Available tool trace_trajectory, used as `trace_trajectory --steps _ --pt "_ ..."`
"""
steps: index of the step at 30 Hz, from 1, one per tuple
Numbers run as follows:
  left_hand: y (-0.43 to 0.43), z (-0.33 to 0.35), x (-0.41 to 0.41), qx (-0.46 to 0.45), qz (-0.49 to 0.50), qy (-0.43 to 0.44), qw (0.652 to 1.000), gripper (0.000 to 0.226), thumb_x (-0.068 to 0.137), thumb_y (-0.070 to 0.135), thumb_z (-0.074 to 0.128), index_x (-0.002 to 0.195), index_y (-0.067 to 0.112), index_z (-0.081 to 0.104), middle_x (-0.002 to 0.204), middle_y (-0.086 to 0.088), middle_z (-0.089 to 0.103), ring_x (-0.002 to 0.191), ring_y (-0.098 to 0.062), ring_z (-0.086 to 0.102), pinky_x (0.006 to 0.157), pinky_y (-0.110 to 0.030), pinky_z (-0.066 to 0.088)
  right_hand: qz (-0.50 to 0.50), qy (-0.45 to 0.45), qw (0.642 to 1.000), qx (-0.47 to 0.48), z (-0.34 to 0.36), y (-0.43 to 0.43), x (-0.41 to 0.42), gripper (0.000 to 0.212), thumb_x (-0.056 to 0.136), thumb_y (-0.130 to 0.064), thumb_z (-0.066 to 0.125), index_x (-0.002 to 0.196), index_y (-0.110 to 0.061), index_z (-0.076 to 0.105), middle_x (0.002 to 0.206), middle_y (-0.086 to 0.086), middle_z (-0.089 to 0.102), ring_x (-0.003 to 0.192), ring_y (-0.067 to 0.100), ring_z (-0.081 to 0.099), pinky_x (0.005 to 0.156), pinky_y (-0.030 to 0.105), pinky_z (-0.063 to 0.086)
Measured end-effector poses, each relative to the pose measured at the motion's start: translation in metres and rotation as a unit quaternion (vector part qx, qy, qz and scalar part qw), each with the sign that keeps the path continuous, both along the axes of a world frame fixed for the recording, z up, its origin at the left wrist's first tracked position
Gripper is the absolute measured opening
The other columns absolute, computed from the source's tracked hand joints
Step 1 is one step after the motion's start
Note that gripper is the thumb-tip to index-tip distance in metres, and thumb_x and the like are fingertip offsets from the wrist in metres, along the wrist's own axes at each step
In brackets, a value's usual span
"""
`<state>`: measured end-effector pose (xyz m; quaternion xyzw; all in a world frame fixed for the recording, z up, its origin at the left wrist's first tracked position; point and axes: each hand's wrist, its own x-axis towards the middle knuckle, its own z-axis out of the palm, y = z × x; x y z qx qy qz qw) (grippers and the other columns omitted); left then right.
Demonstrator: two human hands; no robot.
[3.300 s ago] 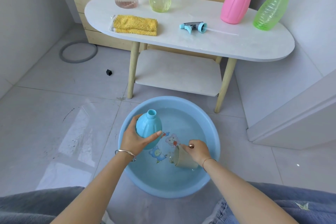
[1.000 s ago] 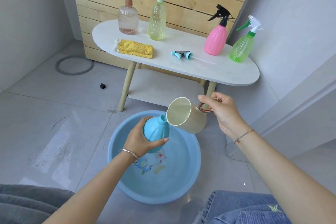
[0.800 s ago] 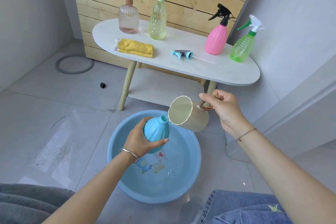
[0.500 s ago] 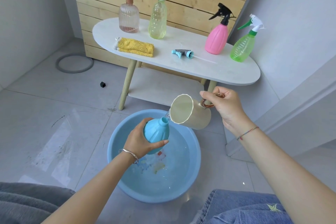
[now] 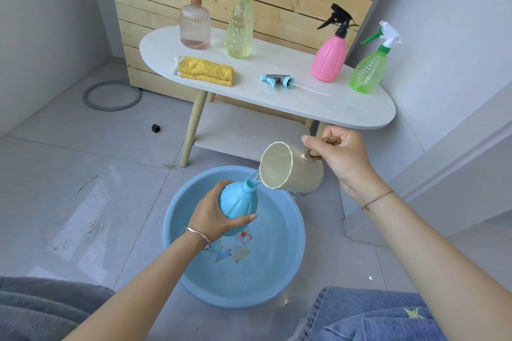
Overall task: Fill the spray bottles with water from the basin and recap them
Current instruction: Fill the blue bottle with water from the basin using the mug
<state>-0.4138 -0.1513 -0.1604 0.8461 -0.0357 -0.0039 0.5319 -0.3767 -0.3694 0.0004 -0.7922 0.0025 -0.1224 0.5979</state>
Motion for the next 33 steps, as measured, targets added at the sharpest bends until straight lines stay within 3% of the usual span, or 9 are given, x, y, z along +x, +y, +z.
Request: trace_trajectory --steps 4,8,11,16,22,26,33 --pt "0.000 0.000 -0.001 0.000 -0.001 0.003 1.000 0.084 0.045 0.074 0.073 0.115 0.035 0.047 0.102 0.023 0.058 0.093 -0.004 0.059 0.079 -0.020 0.049 -0.002 0.003 1.000 -0.006 0.000 0.002 0.000 0.049 0.070 -0.012 0.078 0.048 -0.019 0.035 0.048 -0.005 0.034 0.064 0.021 0.038 0.066 0.031 0.031" --pt "0.000 0.000 -0.002 -0.004 -0.006 0.000 1.000 0.081 0.046 0.072 0.074 0.113 0.035 0.048 0.100 0.025 0.058 0.092 0.003 0.058 0.075 -0.015 0.047 0.002 0.004 1.000 -0.012 0.002 0.003 -0.001 0.044 0.065 -0.019 0.075 0.047 -0.021 0.036 0.053 0.004 0.036 0.063 0.021 0.039 0.066 0.031 0.034" --pt "-0.001 -0.001 -0.001 0.000 -0.008 -0.003 1.000 0.078 0.051 0.064 0.081 0.115 0.033 0.049 0.101 0.021 0.058 0.091 -0.002 0.058 0.075 -0.016 0.047 0.001 0.002 0.999 -0.038 0.003 0.005 -0.001 0.043 0.062 -0.025 0.074 0.045 -0.022 0.035 0.056 0.007 0.036 0.063 0.021 0.039 0.065 0.031 0.032" --pt "-0.003 -0.003 -0.001 0.008 -0.008 -0.006 1.000 0.074 0.056 0.055 0.085 0.116 0.033 0.048 0.102 0.017 0.059 0.092 -0.007 0.059 0.076 -0.020 0.050 0.013 0.005 0.998 -0.056 0.003 0.007 -0.002 0.046 0.057 -0.037 0.073 0.050 -0.009 0.038 0.059 0.015 0.045 0.063 0.021 0.042 0.066 0.031 0.033" --pt "-0.004 -0.005 -0.001 0.001 -0.007 0.007 1.000 0.084 0.048 0.068 0.078 0.118 0.033 0.049 0.104 0.016 0.060 0.094 -0.006 0.059 0.079 -0.023 0.051 0.013 -0.011 0.996 -0.089 0.005 0.010 -0.004 0.043 0.066 -0.024 0.075 0.044 -0.019 0.039 0.055 0.011 0.041 0.060 0.019 0.038 0.062 0.029 0.029" --pt "-0.004 -0.004 -0.002 -0.002 -0.010 0.006 1.000 0.077 0.052 0.063 0.081 0.116 0.034 0.049 0.102 0.019 0.059 0.092 -0.001 0.058 0.077 -0.021 0.051 0.024 -0.019 0.994 -0.101 0.004 0.012 -0.005 0.042 0.066 -0.025 0.074 0.043 -0.020 0.039 0.047 -0.001 0.036 0.059 0.019 0.042 0.060 0.028 0.028" --pt "-0.005 -0.005 -0.003 0.002 -0.011 0.004 1.000 0.074 0.055 0.057 0.084 0.115 0.033 0.049 0.101 0.019 0.058 0.091 -0.002 0.058 0.076 -0.022 0.052 0.039 -0.034 0.990 -0.128 0.004 0.016 -0.005 0.044 0.067 -0.025 0.075 0.046 -0.020 0.037 0.052 0.006 0.037 0.057 0.018 0.038 0.057 0.027 0.026"
